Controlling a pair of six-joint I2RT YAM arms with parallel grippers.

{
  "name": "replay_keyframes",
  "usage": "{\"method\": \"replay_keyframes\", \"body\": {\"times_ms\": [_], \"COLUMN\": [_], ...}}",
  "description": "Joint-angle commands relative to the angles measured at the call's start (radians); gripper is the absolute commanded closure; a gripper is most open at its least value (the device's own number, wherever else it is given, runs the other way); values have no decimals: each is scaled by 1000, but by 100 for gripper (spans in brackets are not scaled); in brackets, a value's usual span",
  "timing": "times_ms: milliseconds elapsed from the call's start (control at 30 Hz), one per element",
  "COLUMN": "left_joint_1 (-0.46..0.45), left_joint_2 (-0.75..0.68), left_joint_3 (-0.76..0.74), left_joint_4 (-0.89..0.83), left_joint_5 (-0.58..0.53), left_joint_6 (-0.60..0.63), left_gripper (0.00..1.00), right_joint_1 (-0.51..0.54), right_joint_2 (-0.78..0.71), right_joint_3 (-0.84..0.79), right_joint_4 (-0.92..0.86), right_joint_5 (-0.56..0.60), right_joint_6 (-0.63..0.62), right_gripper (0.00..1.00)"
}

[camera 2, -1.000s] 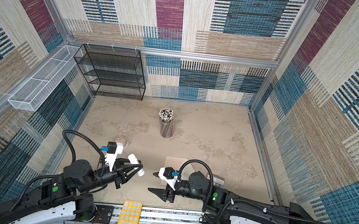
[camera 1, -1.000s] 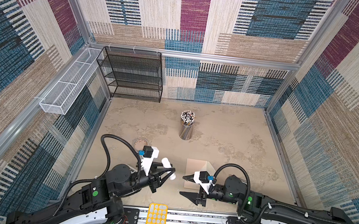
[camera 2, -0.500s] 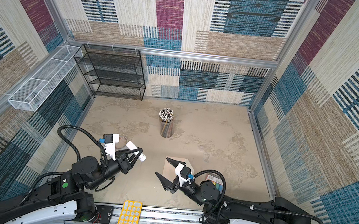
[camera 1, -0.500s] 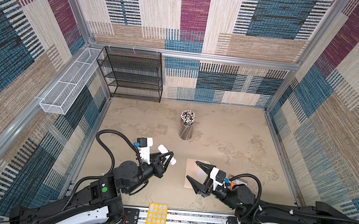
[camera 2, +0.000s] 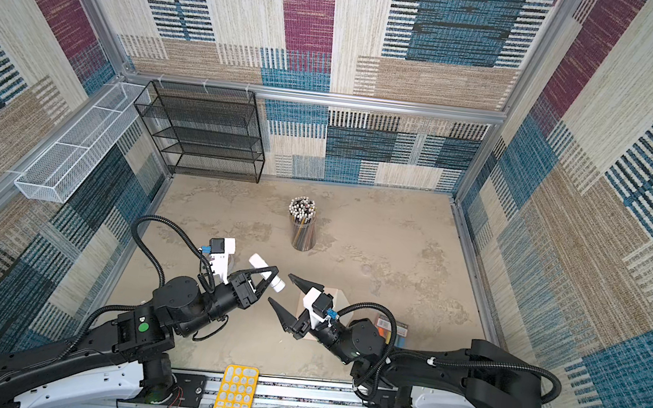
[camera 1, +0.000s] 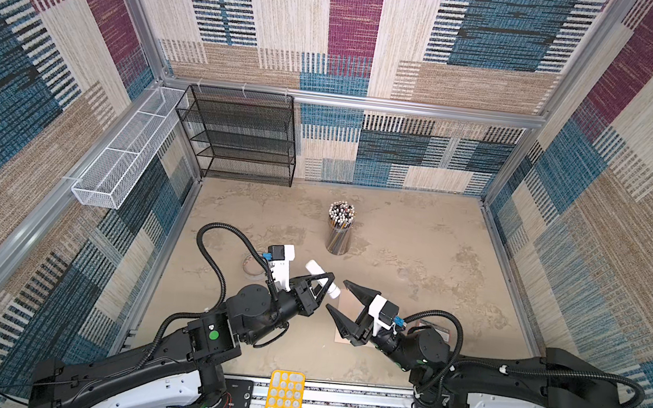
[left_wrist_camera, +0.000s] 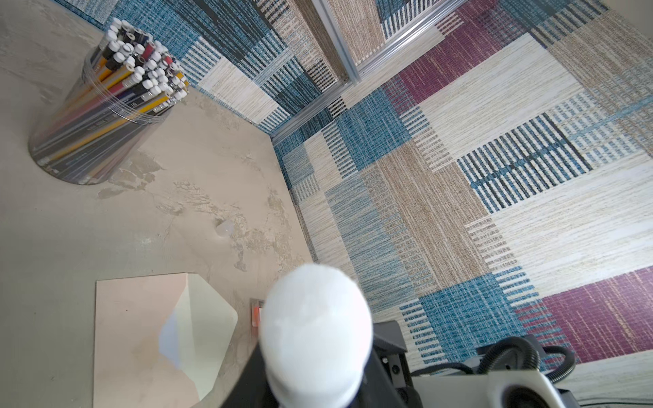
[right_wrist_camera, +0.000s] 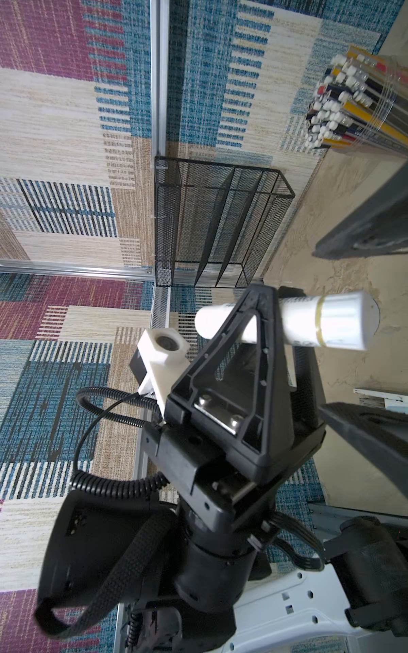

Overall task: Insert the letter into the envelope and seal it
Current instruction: 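Grasp the glue stick body with the right gripper beside the left gripper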

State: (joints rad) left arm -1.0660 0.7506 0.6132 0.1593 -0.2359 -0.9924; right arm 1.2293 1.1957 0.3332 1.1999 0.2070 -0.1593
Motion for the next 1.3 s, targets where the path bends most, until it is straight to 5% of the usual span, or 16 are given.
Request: {"method": "replay_keyframes", "body": {"times_ms": [0, 667, 833, 1100, 1267], "left_joint_1": [2, 2, 1, 1, 1], "left_joint_2": [7, 74, 97, 54, -9], "left_joint_3": [15, 27, 51, 56, 92], "left_joint_4": [46, 68, 54, 21, -107], "left_joint_5": [28, 118, 156, 142, 94], "left_joint_6": [-41, -83, -81, -57, -1], "left_gripper": [98, 100, 100, 71, 43], "right_joint_1": [1, -27, -30, -30, -30], "right_joint_2": [24, 114, 120, 22, -151], "right_joint_3": [25, 94, 96, 66, 97], "right_joint_4": [40, 9, -9, -118, -444], "right_joint_5": [24, 81, 102, 124, 164], "right_joint_6": [-35, -70, -62, -9, 104], "right_gripper": [35, 66, 80, 97, 96]}}
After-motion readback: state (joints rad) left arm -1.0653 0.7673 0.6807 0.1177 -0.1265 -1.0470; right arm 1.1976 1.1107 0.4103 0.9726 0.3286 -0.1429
